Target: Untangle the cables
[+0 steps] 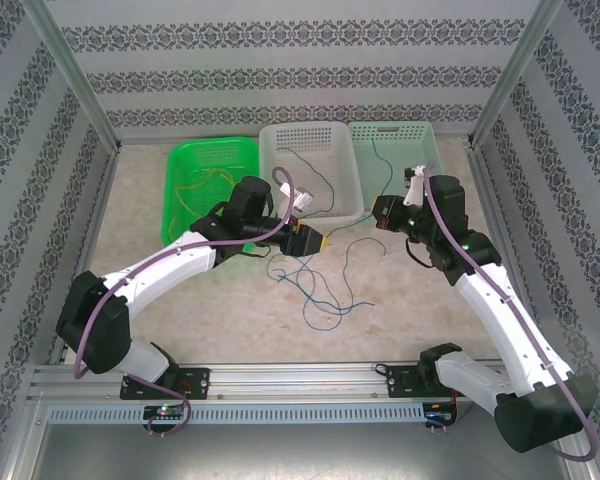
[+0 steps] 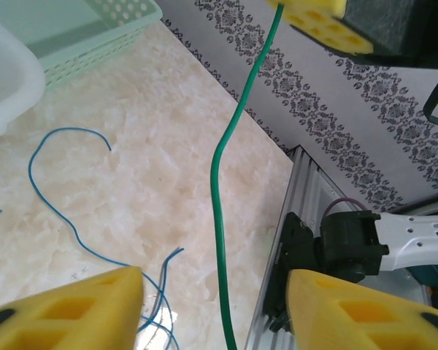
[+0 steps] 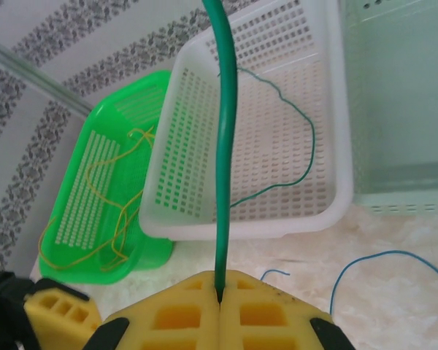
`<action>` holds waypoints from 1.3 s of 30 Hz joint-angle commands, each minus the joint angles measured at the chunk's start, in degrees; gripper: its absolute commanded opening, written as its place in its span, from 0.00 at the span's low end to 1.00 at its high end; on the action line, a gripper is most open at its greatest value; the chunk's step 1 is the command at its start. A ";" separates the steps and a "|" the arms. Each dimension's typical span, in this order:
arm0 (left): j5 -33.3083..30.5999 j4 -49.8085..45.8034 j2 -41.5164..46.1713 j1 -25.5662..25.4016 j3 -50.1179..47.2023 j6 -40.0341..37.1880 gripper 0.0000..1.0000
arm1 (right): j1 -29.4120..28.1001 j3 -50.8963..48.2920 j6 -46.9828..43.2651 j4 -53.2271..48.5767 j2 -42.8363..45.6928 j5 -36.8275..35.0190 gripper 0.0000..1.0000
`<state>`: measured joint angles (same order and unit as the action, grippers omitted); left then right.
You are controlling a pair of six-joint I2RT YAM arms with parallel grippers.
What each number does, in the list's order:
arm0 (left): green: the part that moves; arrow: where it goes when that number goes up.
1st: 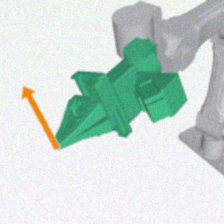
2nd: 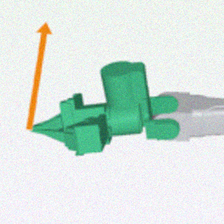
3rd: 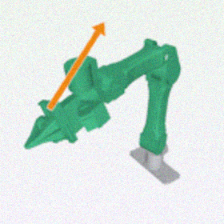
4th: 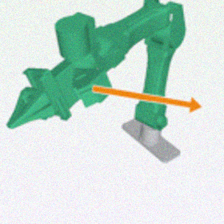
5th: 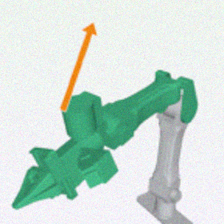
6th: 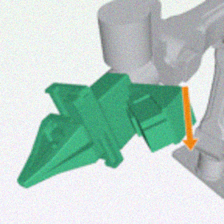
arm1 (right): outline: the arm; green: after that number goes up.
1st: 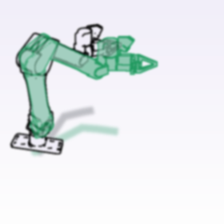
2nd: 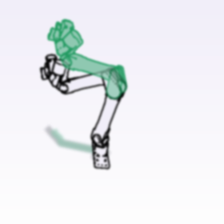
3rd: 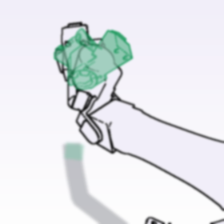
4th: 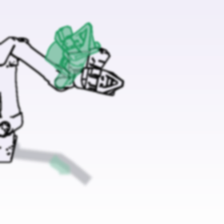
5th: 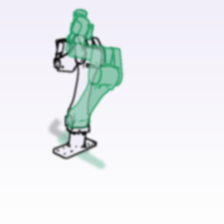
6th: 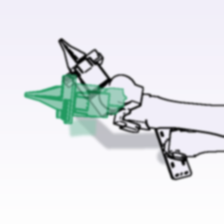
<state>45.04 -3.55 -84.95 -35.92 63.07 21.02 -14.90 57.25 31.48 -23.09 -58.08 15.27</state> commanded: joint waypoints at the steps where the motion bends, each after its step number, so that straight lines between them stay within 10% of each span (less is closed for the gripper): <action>1: 0.90 0.77 -0.28 -1.16 -1.41 -0.52 0.42 | 0.91 -1.05 3.37 2.70 1.20 -2.50 0.00; 15: -4.88 5.55 -1.36 -6.03 -2.13 1.83 0.13 | 4.20 -10.49 23.99 21.58 1.31 -4.13 0.00; 39: -8.35 5.25 -1.96 -8.44 -2.75 1.65 0.04 | 7.42 -16.29 34.10 32.66 -2.71 4.23 0.00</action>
<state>36.14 1.10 -86.89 -43.51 60.23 22.72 -7.64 42.68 62.57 4.45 -59.72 18.98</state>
